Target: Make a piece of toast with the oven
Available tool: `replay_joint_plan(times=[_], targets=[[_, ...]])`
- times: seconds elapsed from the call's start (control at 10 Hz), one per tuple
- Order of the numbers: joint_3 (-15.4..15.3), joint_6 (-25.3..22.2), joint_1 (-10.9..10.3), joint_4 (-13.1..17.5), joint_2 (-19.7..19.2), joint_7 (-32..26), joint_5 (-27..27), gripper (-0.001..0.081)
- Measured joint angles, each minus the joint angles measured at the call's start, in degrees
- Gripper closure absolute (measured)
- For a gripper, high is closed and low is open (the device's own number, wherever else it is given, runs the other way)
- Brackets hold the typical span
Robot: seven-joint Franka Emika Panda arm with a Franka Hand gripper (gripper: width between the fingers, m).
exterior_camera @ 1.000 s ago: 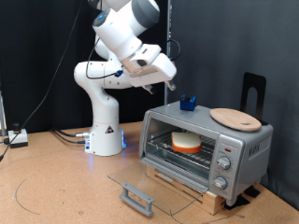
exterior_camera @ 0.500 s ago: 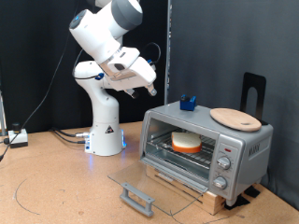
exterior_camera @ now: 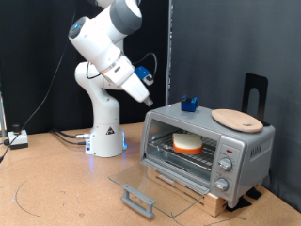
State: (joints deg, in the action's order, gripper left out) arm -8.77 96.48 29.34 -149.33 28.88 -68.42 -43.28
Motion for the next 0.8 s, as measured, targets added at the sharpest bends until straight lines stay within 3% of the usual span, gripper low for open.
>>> replay_joint_plan(times=[0.1,0.2,0.3,0.7,0.8], targets=[[-0.05,-2.34,1.13,1.61,-1.6,4.89,1.48,-0.0003],[-0.06,-1.64,0.99,1.43,-1.52,2.48,1.16,-0.0003],[-0.2,-1.82,0.99,1.21,-1.6,6.11,-0.32,-0.0003],[-0.67,-3.21,1.84,1.51,-3.53,33.04,-6.24,-0.0003],[-0.32,-4.26,2.6,2.07,-5.05,37.55,-6.92,-0.0003]])
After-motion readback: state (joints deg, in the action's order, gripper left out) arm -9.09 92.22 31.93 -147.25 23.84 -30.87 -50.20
